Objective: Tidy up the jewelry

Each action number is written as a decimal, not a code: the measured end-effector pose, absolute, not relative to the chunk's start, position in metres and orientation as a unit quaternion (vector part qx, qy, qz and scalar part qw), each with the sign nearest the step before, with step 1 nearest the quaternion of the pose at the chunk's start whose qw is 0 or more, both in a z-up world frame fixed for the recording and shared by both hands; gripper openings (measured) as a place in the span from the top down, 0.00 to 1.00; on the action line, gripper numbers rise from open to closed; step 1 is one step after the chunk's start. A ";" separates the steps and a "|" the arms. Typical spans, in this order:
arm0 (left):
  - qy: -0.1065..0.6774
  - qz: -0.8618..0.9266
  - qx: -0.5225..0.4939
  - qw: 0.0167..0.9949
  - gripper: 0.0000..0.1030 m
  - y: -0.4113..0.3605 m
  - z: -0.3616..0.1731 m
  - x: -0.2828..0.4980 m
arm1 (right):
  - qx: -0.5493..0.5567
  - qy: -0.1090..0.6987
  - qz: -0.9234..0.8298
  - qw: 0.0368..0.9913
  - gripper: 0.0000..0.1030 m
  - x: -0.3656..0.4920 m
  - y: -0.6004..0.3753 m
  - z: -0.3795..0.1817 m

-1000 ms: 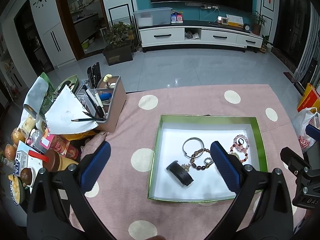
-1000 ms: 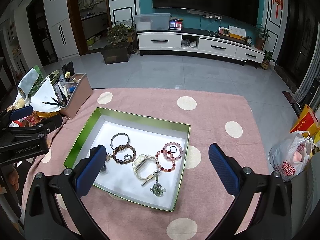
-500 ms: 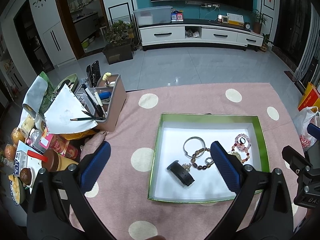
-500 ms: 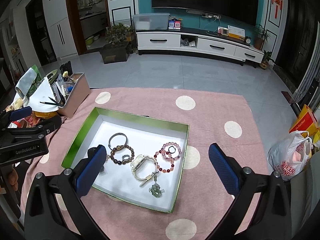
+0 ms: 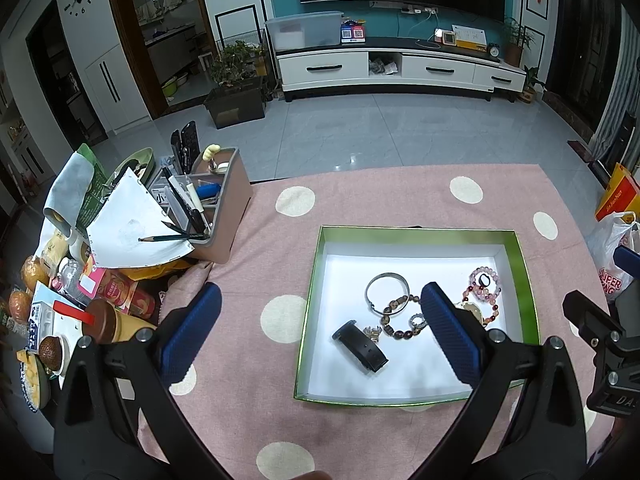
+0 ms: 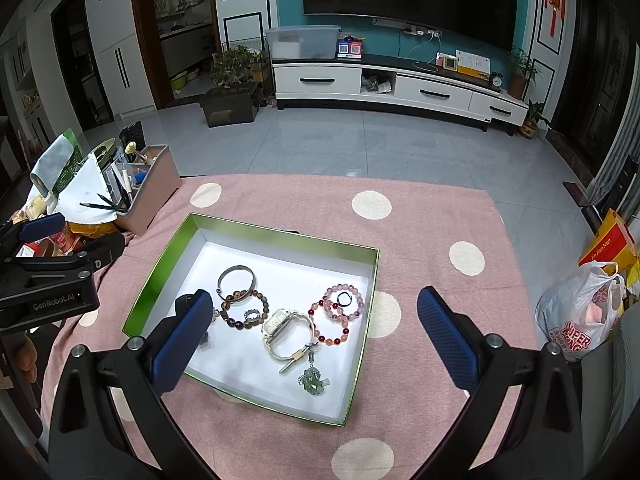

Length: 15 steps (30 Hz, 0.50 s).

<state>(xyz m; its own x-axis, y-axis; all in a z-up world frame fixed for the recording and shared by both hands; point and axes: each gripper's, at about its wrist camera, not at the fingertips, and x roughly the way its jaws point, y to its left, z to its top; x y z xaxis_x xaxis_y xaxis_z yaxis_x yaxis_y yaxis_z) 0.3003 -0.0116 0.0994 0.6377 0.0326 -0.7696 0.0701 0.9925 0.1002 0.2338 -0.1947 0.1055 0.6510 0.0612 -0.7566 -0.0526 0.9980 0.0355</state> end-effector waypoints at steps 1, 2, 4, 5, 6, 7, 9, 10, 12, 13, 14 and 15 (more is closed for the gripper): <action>0.426 -0.010 0.060 0.903 0.02 -0.012 0.100 0.300 | 0.005 0.417 0.031 0.908 0.01 0.234 -0.195 0.105; 0.426 -0.011 0.060 0.903 0.02 -0.011 0.099 0.300 | 0.005 0.417 0.031 0.909 0.01 0.234 -0.195 0.105; 0.426 -0.010 0.060 0.903 0.02 -0.012 0.099 0.300 | 0.005 0.417 0.031 0.909 0.01 0.234 -0.195 0.106; 0.426 -0.010 0.060 0.903 0.02 -0.012 0.099 0.301 | 0.005 0.417 0.031 0.908 0.01 0.234 -0.195 0.105; 0.426 -0.010 0.060 0.903 0.02 -0.012 0.100 0.300 | 0.006 0.417 0.032 0.909 0.01 0.234 -0.195 0.106; 0.426 -0.011 0.060 0.903 0.02 -0.012 0.099 0.300 | 0.005 0.416 0.032 0.909 0.01 0.234 -0.194 0.106; 0.426 -0.010 0.060 0.903 0.02 -0.012 0.100 0.300 | 0.005 0.416 0.031 0.909 0.01 0.234 -0.194 0.106; 0.426 -0.010 0.059 0.903 0.02 -0.012 0.100 0.301 | 0.005 0.417 0.031 0.908 0.01 0.234 -0.195 0.105; 0.425 -0.012 0.059 0.903 0.02 -0.012 0.099 0.300 | 0.006 0.417 0.031 0.909 0.01 0.234 -0.194 0.106; 0.424 -0.013 0.059 0.903 0.02 -0.012 0.098 0.300 | 0.006 0.417 0.031 0.909 0.01 0.234 -0.195 0.105; 0.424 -0.013 0.058 0.904 0.02 -0.013 0.098 0.300 | 0.007 0.417 0.031 0.909 0.01 0.234 -0.195 0.103; 0.424 -0.013 0.057 0.904 0.02 -0.013 0.097 0.300 | 0.006 0.417 0.030 0.909 0.01 0.234 -0.195 0.102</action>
